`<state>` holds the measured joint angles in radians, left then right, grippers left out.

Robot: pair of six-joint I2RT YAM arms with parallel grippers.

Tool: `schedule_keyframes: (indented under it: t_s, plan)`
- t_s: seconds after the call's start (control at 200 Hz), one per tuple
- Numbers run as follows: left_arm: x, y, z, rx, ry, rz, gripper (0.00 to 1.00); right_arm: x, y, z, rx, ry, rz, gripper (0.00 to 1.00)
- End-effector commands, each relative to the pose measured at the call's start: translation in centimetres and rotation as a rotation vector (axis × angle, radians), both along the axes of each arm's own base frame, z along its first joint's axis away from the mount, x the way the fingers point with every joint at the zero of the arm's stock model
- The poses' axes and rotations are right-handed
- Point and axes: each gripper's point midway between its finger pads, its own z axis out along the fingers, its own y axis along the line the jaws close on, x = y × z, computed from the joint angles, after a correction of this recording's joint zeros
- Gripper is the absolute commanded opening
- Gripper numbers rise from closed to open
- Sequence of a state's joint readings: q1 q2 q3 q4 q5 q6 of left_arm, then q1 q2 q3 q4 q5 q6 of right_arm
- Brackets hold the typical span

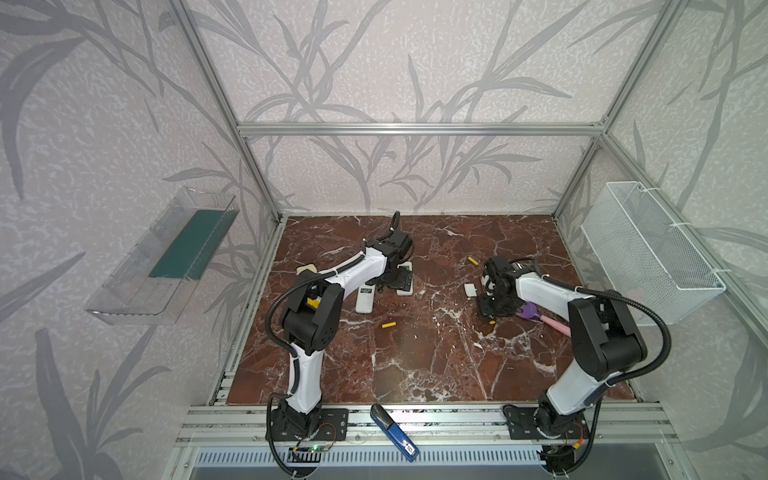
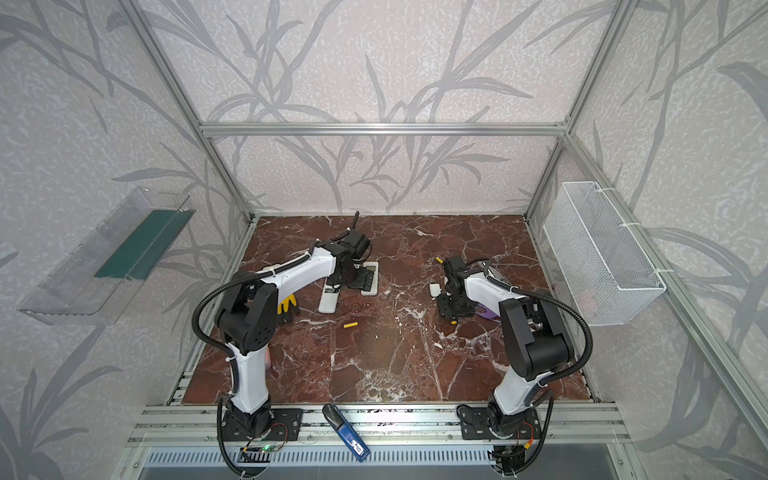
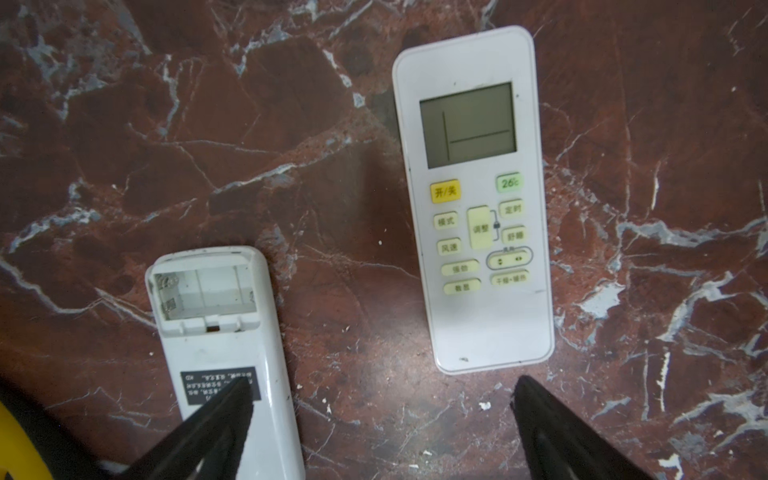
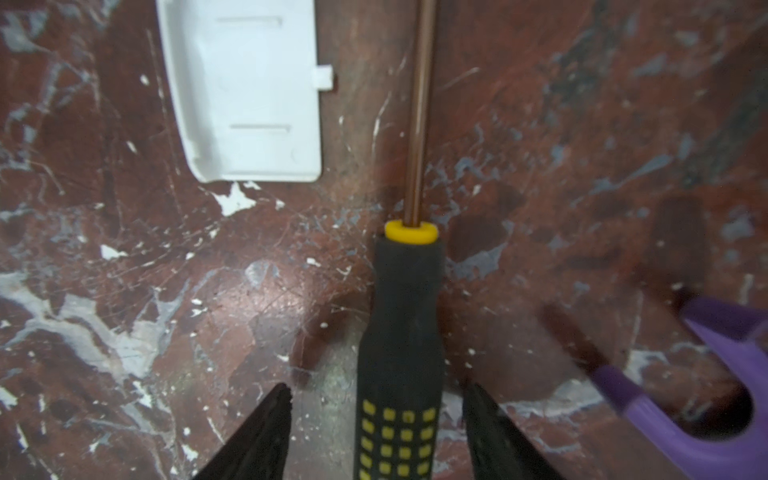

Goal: Unload the batteries from the remote control
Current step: 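Grasp the white display remote with the left gripper while the right releases the screwdriver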

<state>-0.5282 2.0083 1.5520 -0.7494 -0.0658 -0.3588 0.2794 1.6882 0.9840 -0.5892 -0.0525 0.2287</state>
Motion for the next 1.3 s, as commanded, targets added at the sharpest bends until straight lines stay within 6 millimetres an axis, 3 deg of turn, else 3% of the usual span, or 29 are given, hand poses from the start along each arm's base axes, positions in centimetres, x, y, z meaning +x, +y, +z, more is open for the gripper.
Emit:
schedule_keyframes:
  t_s: [0.0, 0.16, 0.455, 0.635, 0.985, 1.295]
  plan:
    - [0.5, -1.6, 0.5, -0.009, -0.012, -0.028, 0.99, 0.1, -0.2, 2.0, 0.002, -0.054, 0.013, 0.72]
    - [1.0, -3.1, 0.0, -0.019, -0.007, -0.04, 0.99, 0.3, -0.4, 4.6, 0.011, -0.134, 0.011, 0.78]
    - [1.7, -3.6, -1.9, -0.017, 0.016, 0.014, 0.98, 0.0, -0.5, 9.7, 0.069, -0.344, 0.006, 0.79]
    - [1.7, -4.4, -3.1, -0.011, 0.031, 0.01, 0.92, -0.8, -0.6, 11.6, 0.106, -0.424, -0.002, 0.79]
    - [0.9, -4.6, -4.6, 0.012, 0.062, 0.004, 0.71, -1.3, 0.2, 11.9, 0.163, -0.432, 0.006, 0.79]
    - [0.4, -4.2, -4.0, 0.008, 0.041, -0.012, 0.45, -0.9, 2.1, 11.1, 0.27, -0.414, 0.009, 0.77]
